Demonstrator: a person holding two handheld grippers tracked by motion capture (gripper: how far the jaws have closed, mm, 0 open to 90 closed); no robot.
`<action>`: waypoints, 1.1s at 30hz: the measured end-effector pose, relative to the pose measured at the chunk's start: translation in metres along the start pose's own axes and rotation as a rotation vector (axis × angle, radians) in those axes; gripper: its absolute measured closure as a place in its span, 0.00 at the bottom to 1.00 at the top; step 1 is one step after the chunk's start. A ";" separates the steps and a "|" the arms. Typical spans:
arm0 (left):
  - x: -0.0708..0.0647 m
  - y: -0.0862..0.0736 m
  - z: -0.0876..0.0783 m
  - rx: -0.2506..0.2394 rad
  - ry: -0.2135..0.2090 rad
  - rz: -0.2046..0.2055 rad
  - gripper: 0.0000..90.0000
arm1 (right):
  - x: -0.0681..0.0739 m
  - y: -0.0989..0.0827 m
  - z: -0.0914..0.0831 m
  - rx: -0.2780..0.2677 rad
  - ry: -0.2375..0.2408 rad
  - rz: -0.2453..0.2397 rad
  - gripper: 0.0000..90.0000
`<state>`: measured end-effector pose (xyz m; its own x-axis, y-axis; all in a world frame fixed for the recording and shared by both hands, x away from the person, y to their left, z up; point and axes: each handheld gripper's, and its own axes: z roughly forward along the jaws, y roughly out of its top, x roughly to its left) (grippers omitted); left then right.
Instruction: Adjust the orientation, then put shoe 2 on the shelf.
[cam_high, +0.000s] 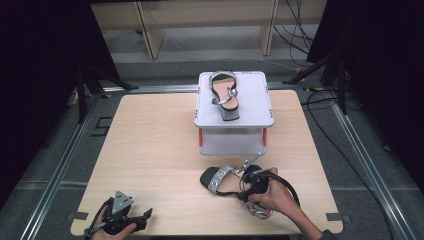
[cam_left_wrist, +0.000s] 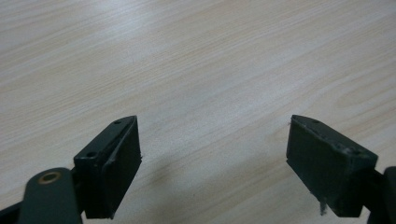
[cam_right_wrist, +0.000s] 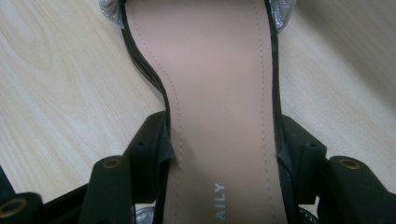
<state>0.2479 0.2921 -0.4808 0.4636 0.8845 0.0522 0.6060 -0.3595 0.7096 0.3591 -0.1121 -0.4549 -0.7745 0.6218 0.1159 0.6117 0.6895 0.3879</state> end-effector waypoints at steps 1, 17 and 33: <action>0.000 0.000 0.000 -0.007 -0.004 0.005 0.19 | 0.001 0.000 0.001 0.006 -0.002 0.004 0.48; 0.000 0.001 0.001 -0.008 0.008 0.004 0.19 | 0.009 0.020 0.011 0.115 -0.081 -0.125 0.45; -0.002 0.002 0.001 -0.023 -0.002 -0.020 0.19 | -0.002 0.013 -0.040 -0.025 -0.025 -0.061 0.46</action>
<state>0.2493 0.2891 -0.4800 0.4526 0.8910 0.0365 0.6004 -0.3347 0.7263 0.3618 -0.1190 -0.4136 -0.8059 0.5880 0.0686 0.5588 0.7173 0.4161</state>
